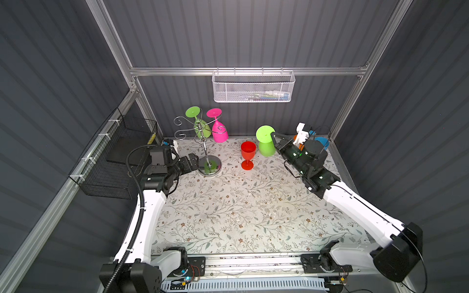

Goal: Take the wine glass off the wine glass rack
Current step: 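Carry the green glass toward the robot and the left gripper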

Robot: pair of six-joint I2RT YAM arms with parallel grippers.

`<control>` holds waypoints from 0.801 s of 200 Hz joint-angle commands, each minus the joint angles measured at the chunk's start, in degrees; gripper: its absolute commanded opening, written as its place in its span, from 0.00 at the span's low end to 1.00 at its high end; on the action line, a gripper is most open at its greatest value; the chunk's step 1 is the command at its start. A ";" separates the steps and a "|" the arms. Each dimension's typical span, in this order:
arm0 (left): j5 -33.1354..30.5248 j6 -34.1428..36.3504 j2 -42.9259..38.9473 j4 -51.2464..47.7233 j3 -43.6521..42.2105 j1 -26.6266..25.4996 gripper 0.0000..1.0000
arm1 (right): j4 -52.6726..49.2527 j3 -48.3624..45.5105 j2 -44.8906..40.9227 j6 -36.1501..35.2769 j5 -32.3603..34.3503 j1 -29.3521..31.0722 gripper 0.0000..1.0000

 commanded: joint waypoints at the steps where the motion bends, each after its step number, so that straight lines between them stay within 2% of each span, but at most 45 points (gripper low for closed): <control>1: 0.26 -3.84 -2.88 -3.91 -0.04 -0.57 1.00 | -1.15 -3.92 -5.44 -3.87 0.83 -0.01 0.00; 36: 0.31 -8.12 -5.71 -5.68 -3.61 -1.80 0.99 | -5.16 -10.83 -14.80 -8.09 2.24 0.73 0.00; 77: -3.03 -13.08 -7.98 -8.08 -6.85 -6.02 0.98 | -9.92 -14.99 -19.65 -16.93 5.54 4.36 0.00; 106: -3.28 -16.95 -8.39 -9.79 -8.07 -8.15 0.96 | -10.44 -17.19 -19.57 -24.65 8.84 9.73 0.00; 160: 0.49 -26.21 -10.55 -9.32 -10.15 -9.03 0.91 | -7.44 -18.95 -14.72 -37.25 18.07 24.60 0.00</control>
